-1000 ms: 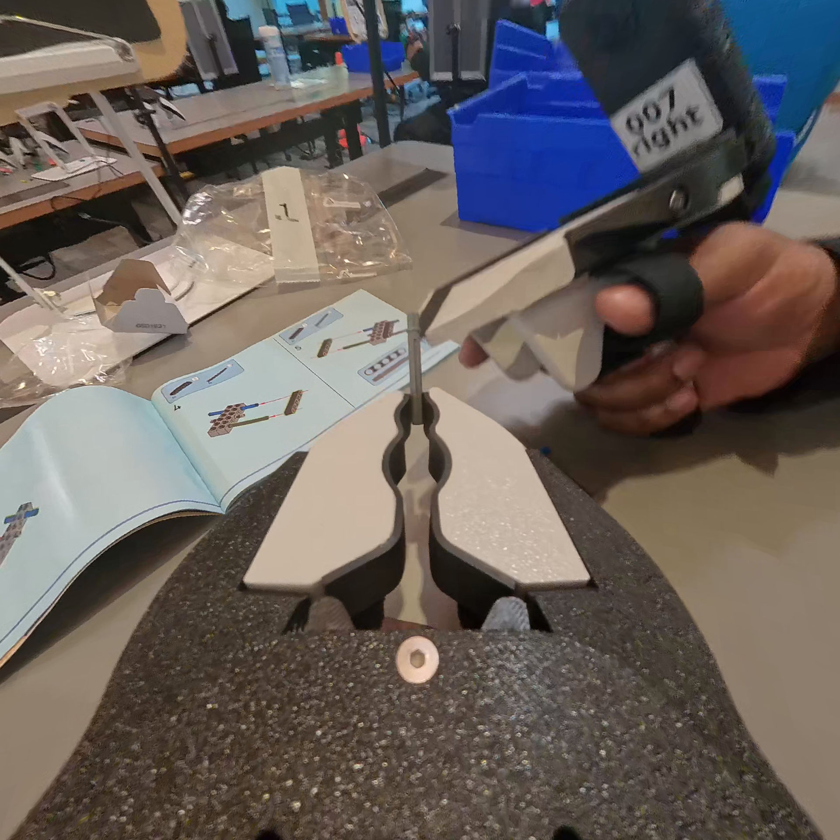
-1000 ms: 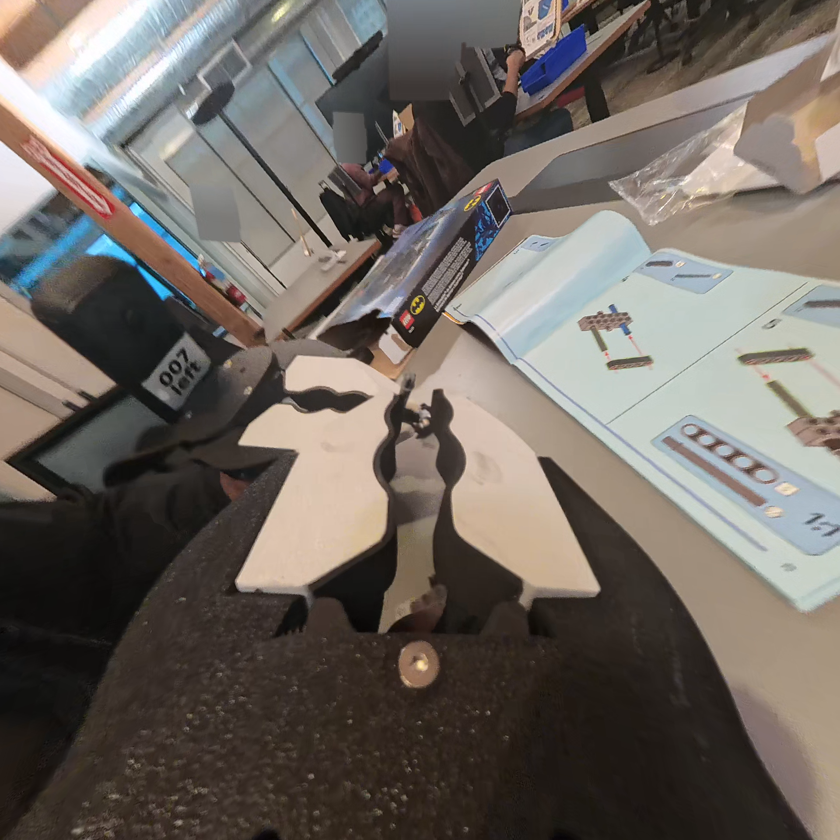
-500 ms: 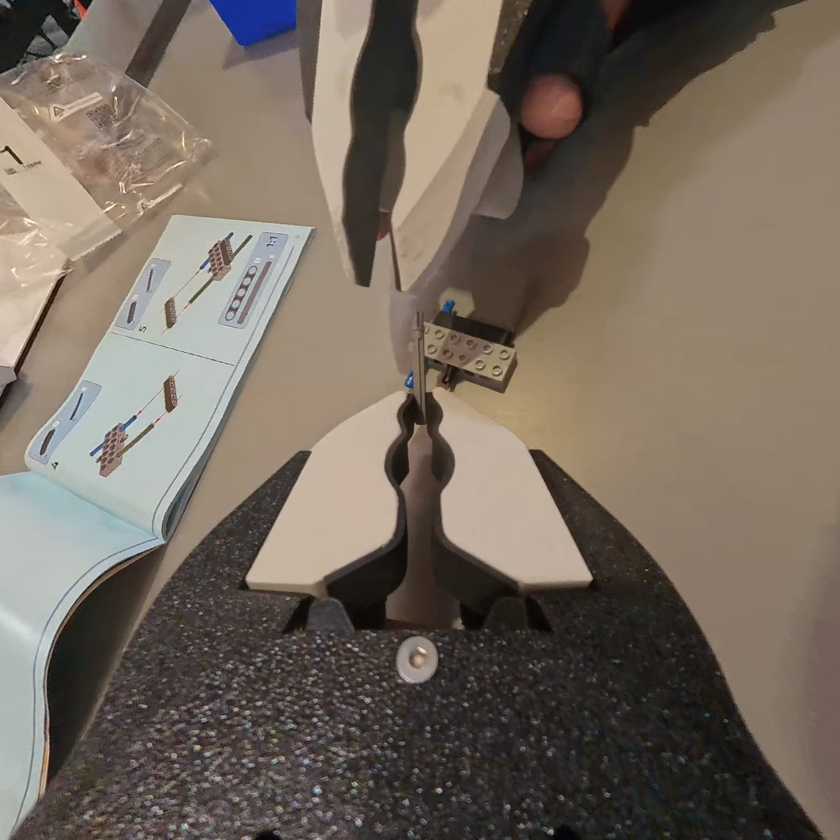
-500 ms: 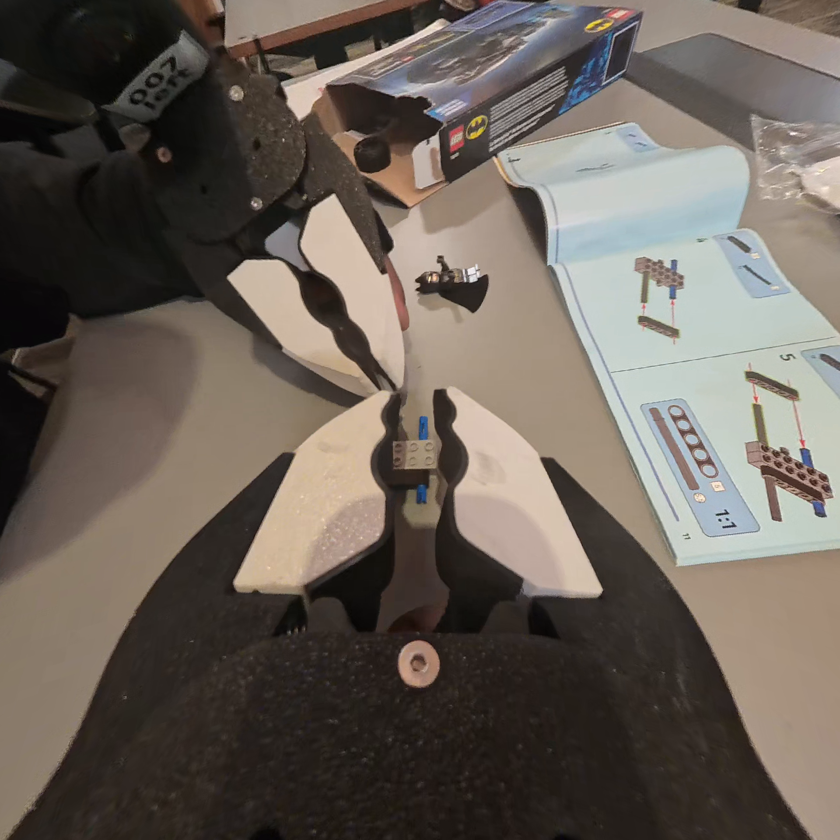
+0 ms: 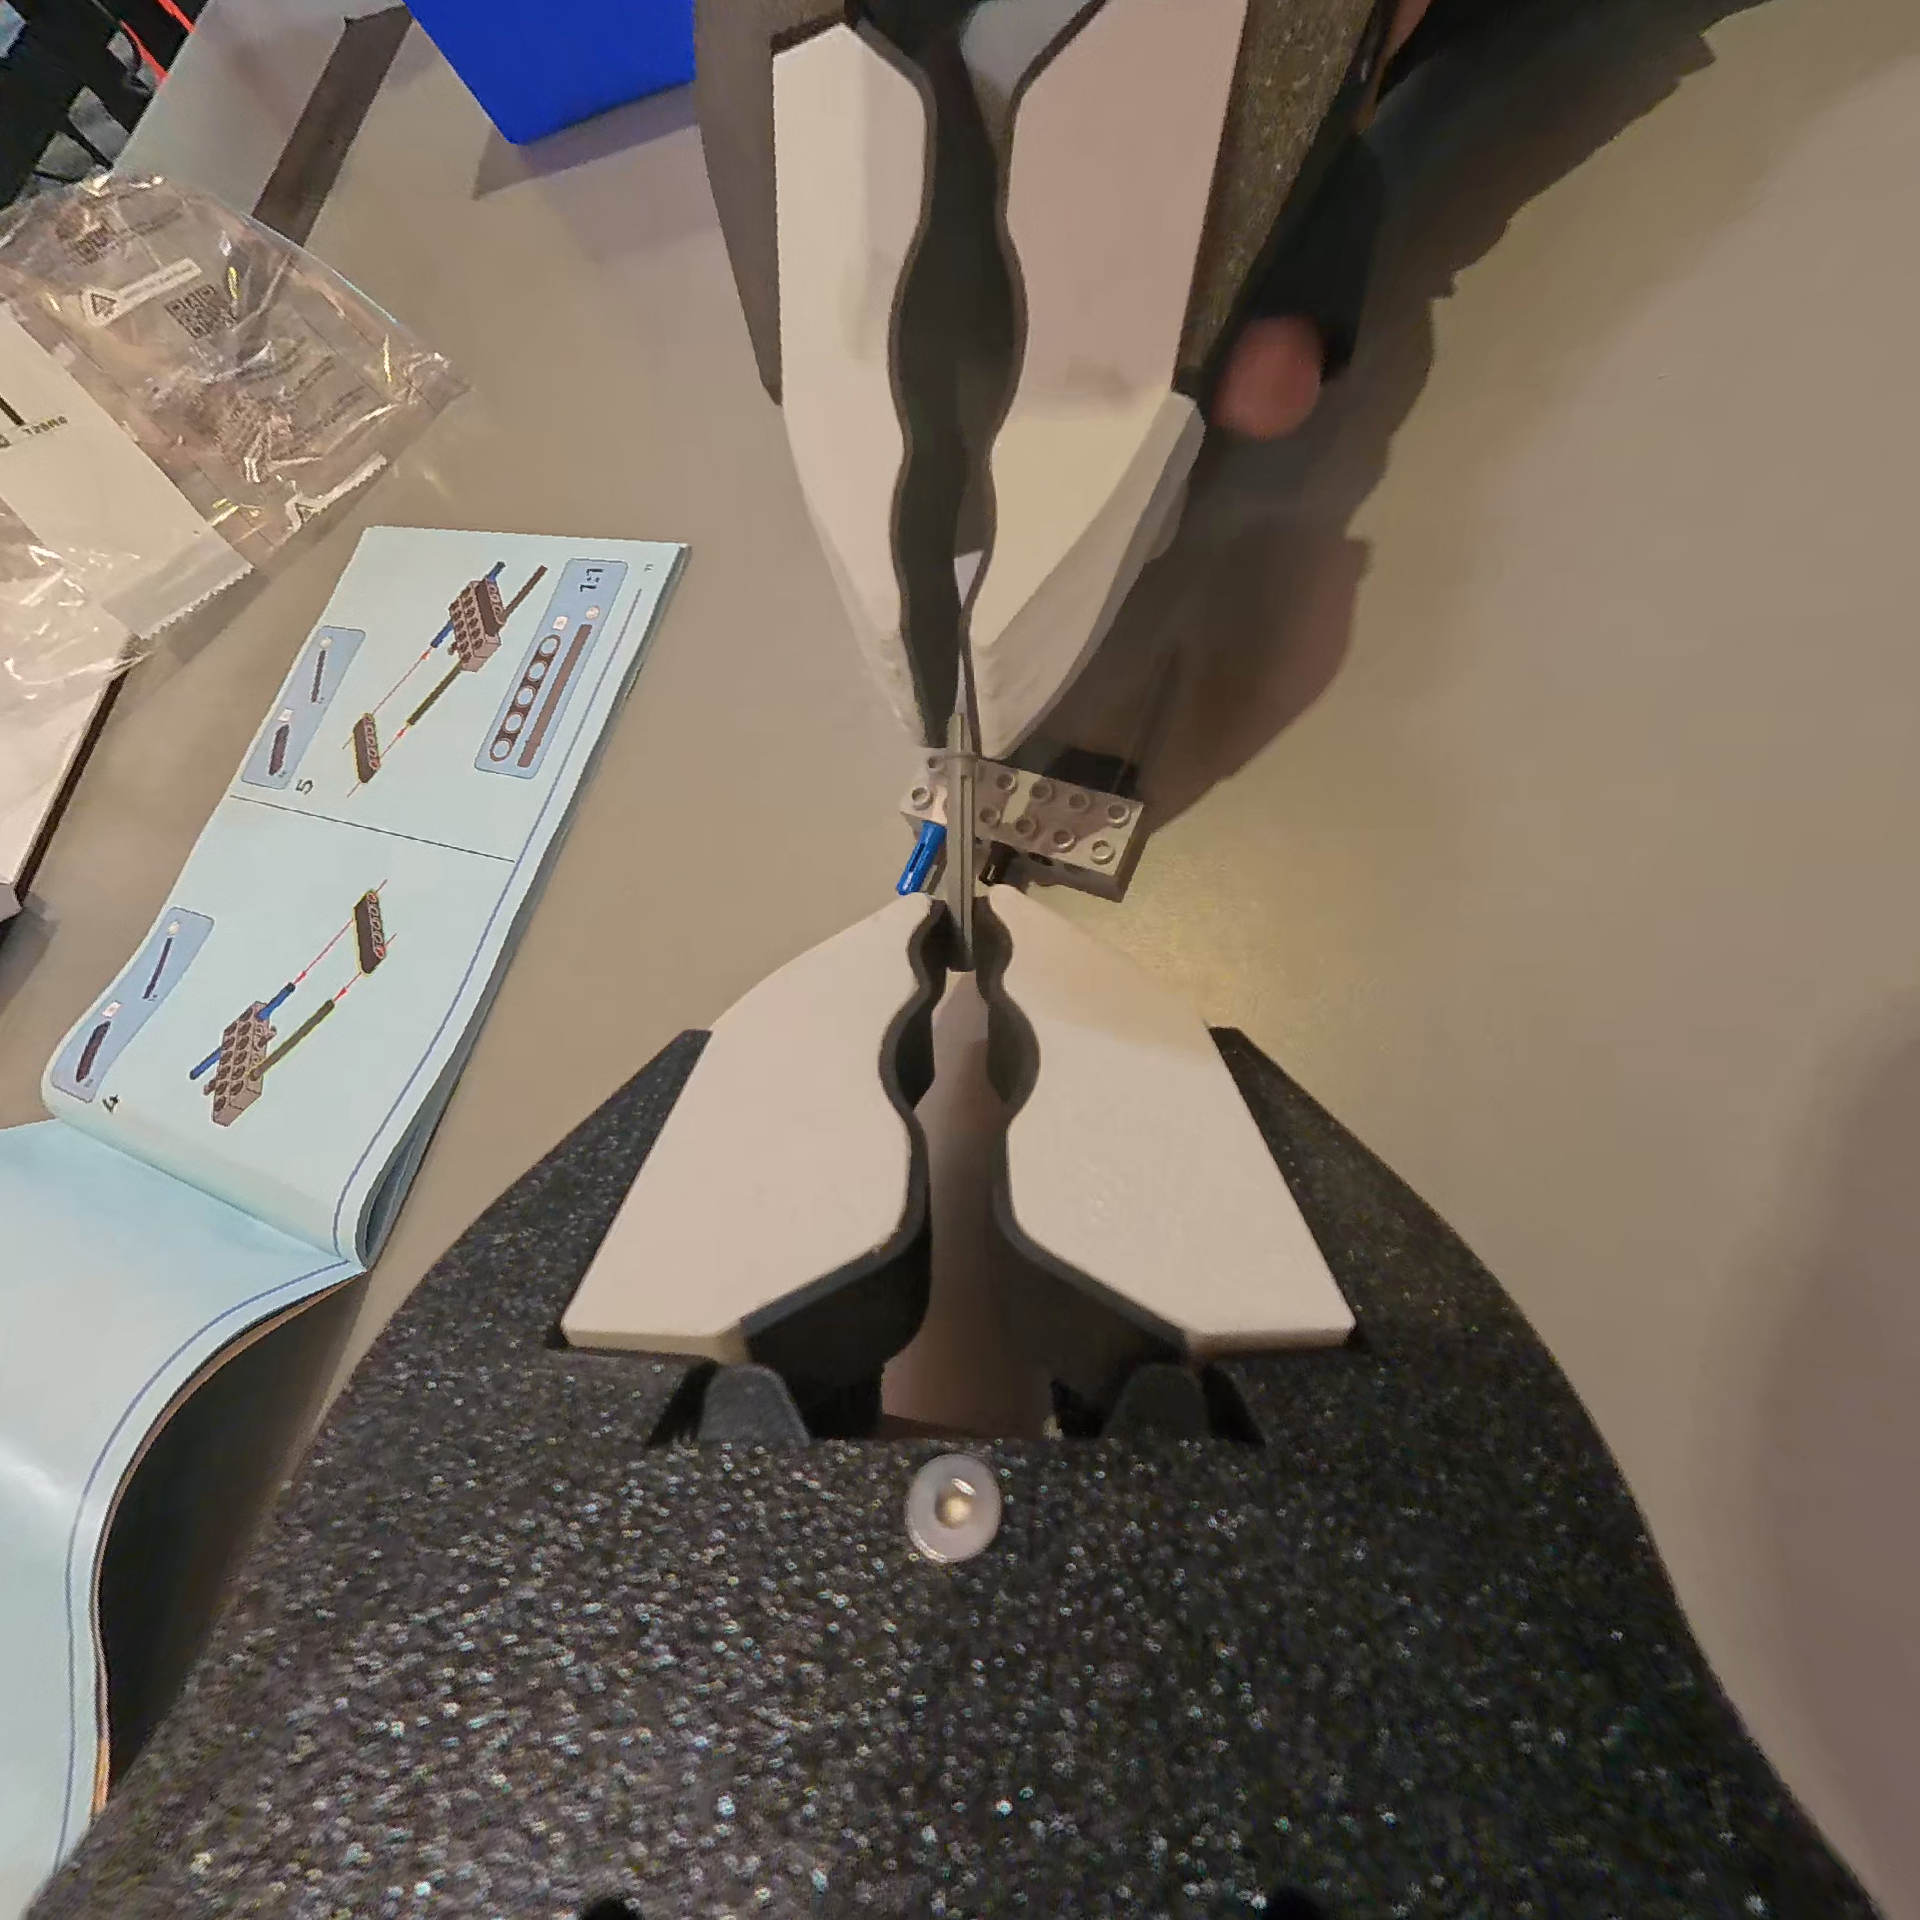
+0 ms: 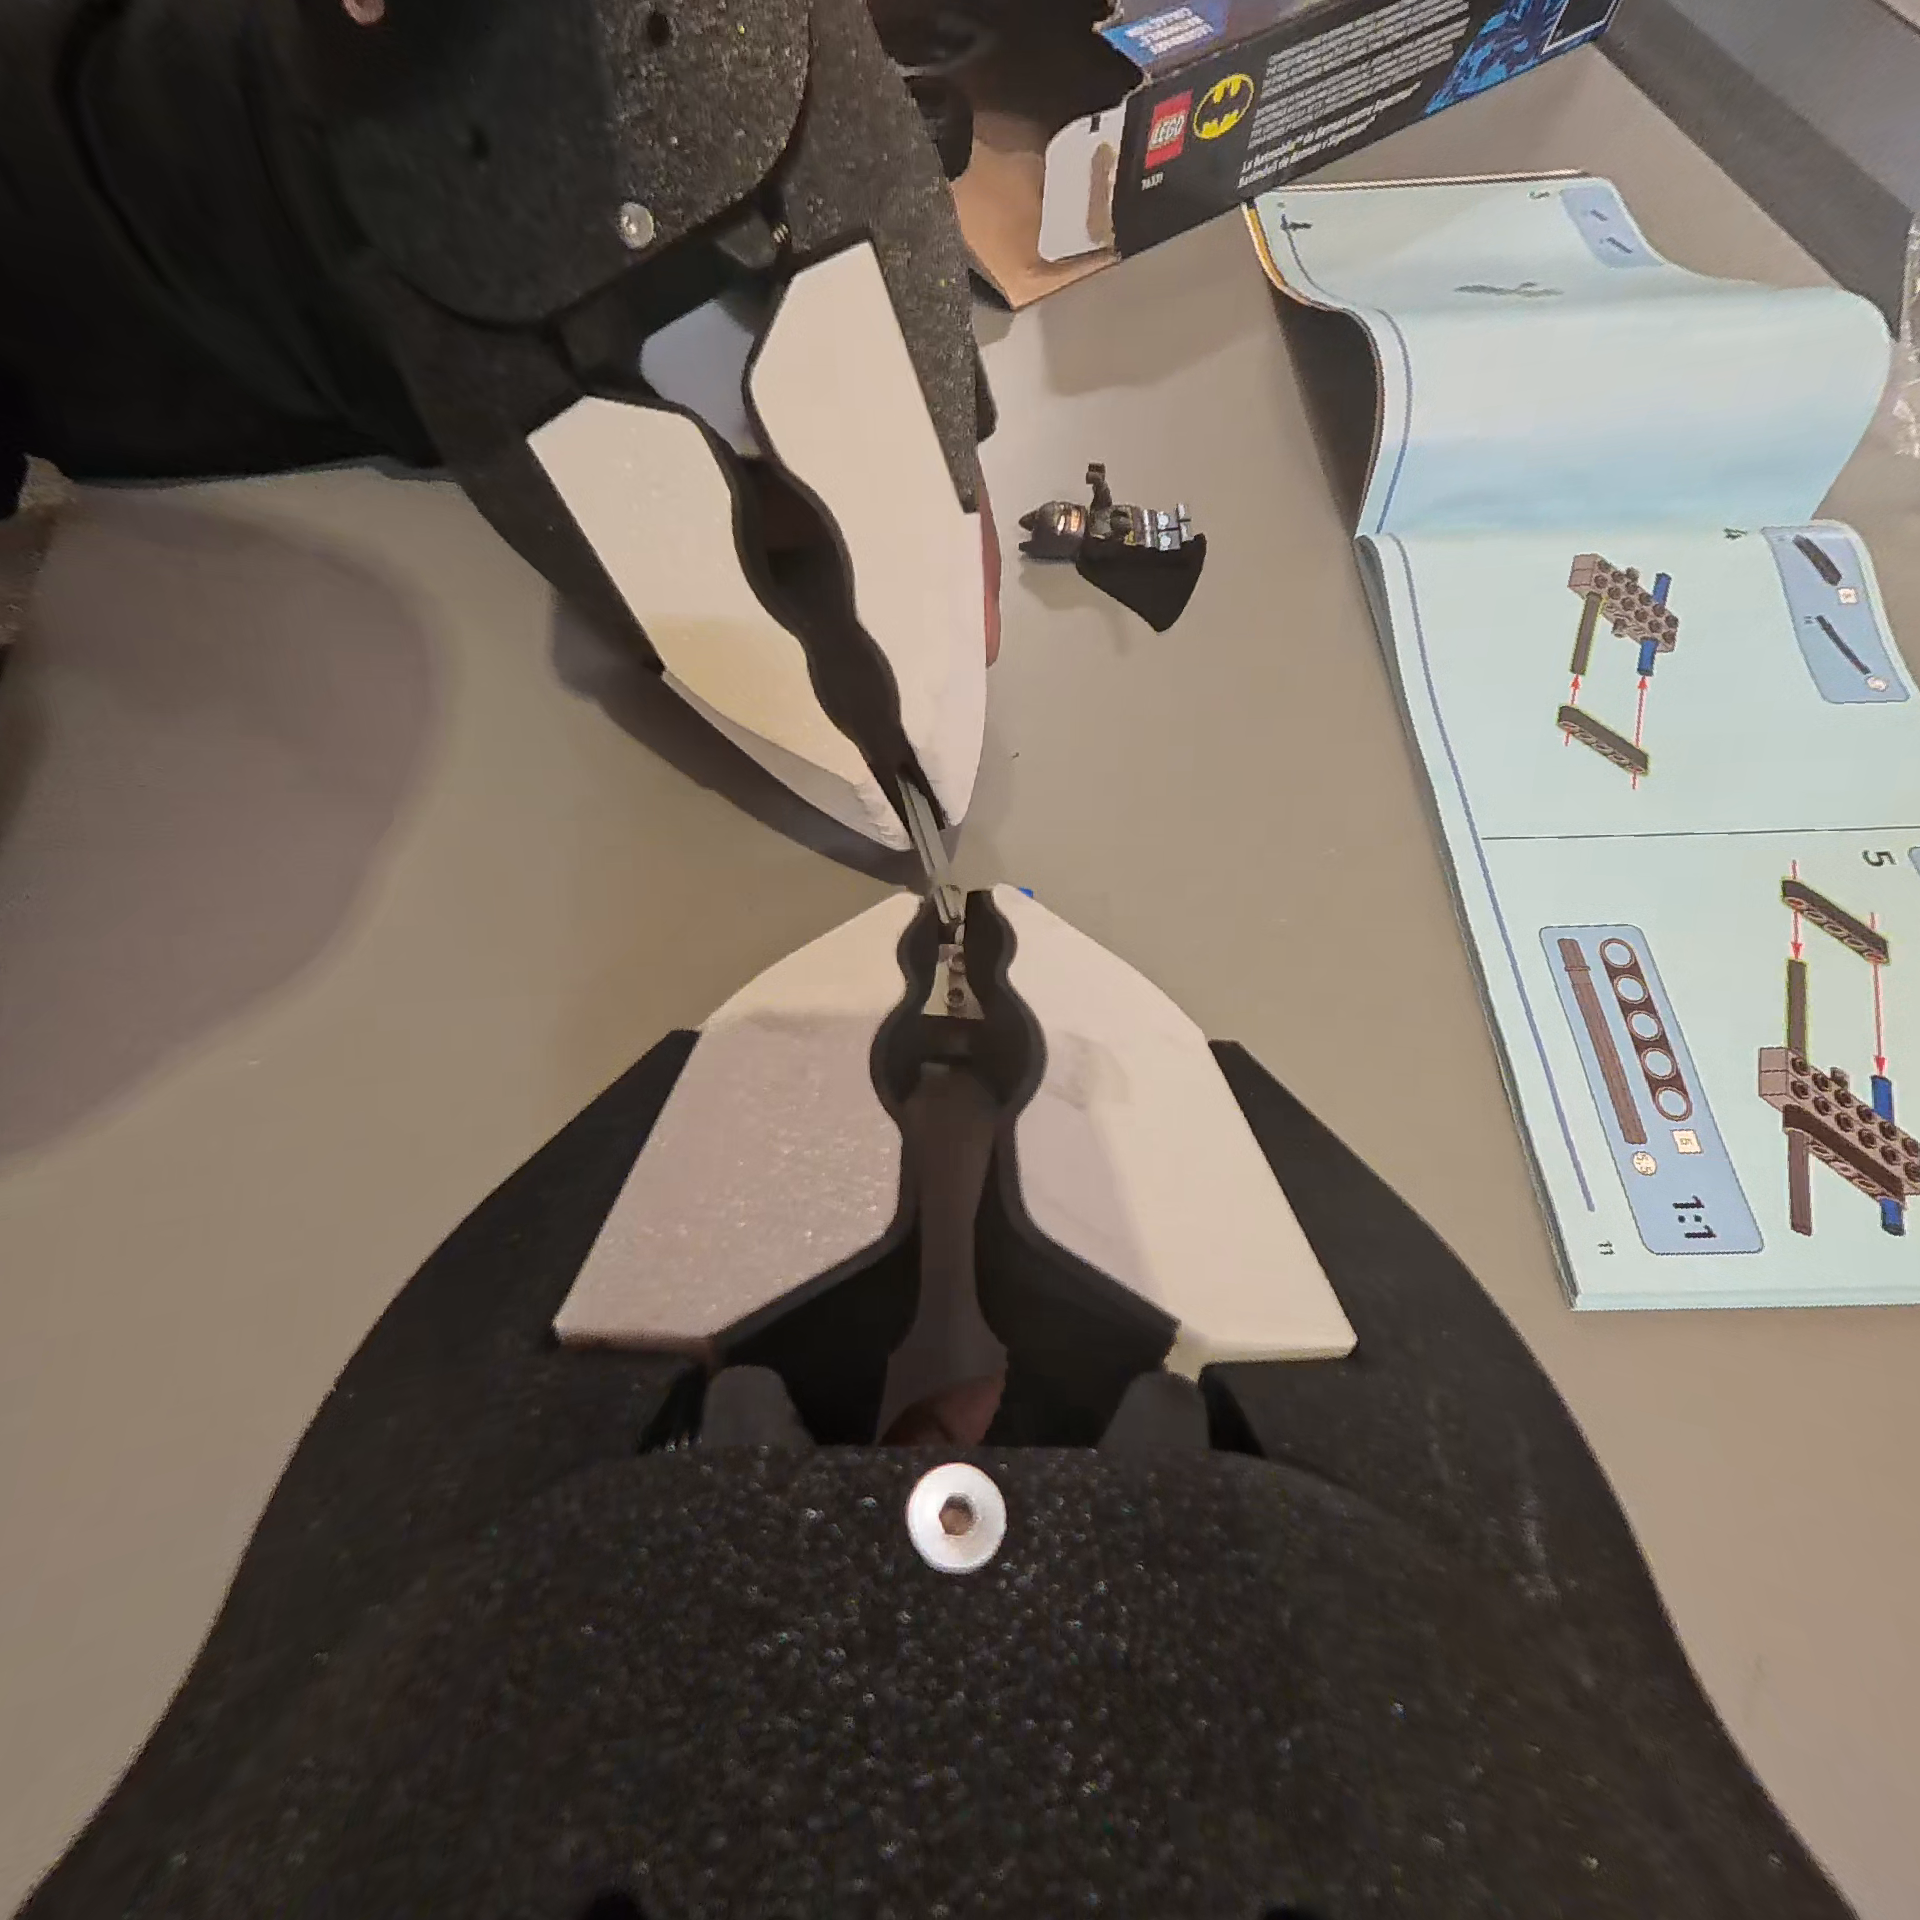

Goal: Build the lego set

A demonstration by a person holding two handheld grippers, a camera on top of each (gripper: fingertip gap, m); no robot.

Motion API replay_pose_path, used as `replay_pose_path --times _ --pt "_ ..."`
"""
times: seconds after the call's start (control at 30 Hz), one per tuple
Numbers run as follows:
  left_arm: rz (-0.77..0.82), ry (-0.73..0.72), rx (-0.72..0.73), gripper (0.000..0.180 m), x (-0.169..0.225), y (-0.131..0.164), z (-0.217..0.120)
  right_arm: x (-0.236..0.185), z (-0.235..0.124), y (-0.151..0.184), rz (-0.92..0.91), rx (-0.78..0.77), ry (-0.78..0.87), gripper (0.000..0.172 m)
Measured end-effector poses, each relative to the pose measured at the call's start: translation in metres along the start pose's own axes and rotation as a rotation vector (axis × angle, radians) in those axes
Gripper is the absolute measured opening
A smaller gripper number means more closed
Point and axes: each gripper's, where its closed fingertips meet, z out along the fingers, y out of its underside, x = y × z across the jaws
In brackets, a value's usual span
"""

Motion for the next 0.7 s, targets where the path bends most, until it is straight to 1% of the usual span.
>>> replay_pose_path --times 0.13,0.2,0.3,0.33,0.4,0.47,0.63,0.7 --pt "-0.028 0.015 0.033 0.007 0.0 -0.003 -0.002 0.0 -0.001 -0.001 0.006 0.011 -0.012 0.005" --pt "-0.044 0.023 0.05 0.02 -0.001 -0.005 -0.003 0.001 -0.002 -0.003 0.014 0.028 -0.01 0.005" --pt "-0.06 0.029 0.074 0.026 -0.002 -0.007 -0.006 0.001 -0.004 -0.008 0.033 0.059 -0.019 0.005" --pt "-0.061 0.032 0.085 0.025 -0.002 -0.008 -0.007 0.001 -0.004 -0.008 0.035 0.063 -0.021 0.005" --pt "-0.059 0.039 0.106 0.013 -0.001 -0.011 -0.008 -0.001 -0.004 -0.008 0.031 0.064 -0.027 0.005" --pt "-0.052 0.043 0.124 0.005 0.0 -0.013 -0.01 -0.003 -0.004 -0.009 0.024 0.066 -0.035 0.005" --pt "-0.034 0.039 0.121 0.005 0.0 -0.013 -0.009 -0.003 -0.005 -0.011 0.033 0.083 -0.041 0.005" --pt "-0.027 0.032 0.103 0.013 0.001 -0.011 -0.007 -0.003 -0.005 -0.013 0.043 0.097 -0.04 0.005"
